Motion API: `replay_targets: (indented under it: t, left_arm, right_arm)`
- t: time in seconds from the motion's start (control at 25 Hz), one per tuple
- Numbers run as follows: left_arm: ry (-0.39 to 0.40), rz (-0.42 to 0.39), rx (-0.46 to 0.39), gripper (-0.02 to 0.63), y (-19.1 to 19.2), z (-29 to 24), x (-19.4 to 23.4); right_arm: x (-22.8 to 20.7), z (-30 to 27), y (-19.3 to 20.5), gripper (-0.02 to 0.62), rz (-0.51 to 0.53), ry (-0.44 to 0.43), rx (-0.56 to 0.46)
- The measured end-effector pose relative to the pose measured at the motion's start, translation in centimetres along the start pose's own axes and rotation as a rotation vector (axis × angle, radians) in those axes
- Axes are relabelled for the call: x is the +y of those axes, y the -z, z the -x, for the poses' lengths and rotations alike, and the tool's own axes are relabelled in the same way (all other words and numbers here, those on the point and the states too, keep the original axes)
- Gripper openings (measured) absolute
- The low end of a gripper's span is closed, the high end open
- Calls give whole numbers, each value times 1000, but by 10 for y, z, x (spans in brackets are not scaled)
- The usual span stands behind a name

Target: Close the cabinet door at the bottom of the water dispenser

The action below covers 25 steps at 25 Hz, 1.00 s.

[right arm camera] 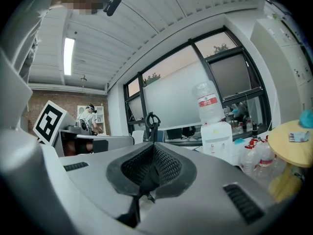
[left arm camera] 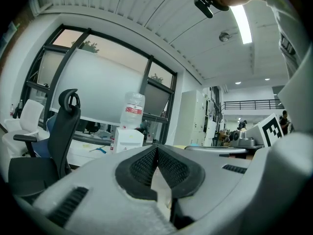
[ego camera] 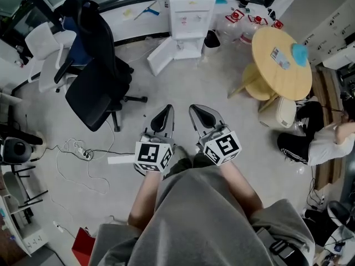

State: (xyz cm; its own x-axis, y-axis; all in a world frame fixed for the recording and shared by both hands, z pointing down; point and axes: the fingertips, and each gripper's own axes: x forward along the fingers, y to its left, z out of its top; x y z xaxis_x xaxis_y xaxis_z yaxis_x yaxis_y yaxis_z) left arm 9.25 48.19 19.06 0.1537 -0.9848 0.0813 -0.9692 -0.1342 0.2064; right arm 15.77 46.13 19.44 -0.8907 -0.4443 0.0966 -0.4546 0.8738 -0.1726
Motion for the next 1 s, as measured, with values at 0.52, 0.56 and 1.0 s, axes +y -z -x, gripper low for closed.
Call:
replay_targets:
  t: [0.52,0.56,1.0]
  left_arm:
    - [15,11,46,6,8,-57,41]
    - [14,11,51,7,8,-64,45]
    - [-18,10,93,6,1,-143,91]
  right_arm:
    - [-48,-52,2,12,-33,32,5]
    - [-54,-58,2,11,-41,34,4]
    - [-124,-126,-4,12,-97,22,16]
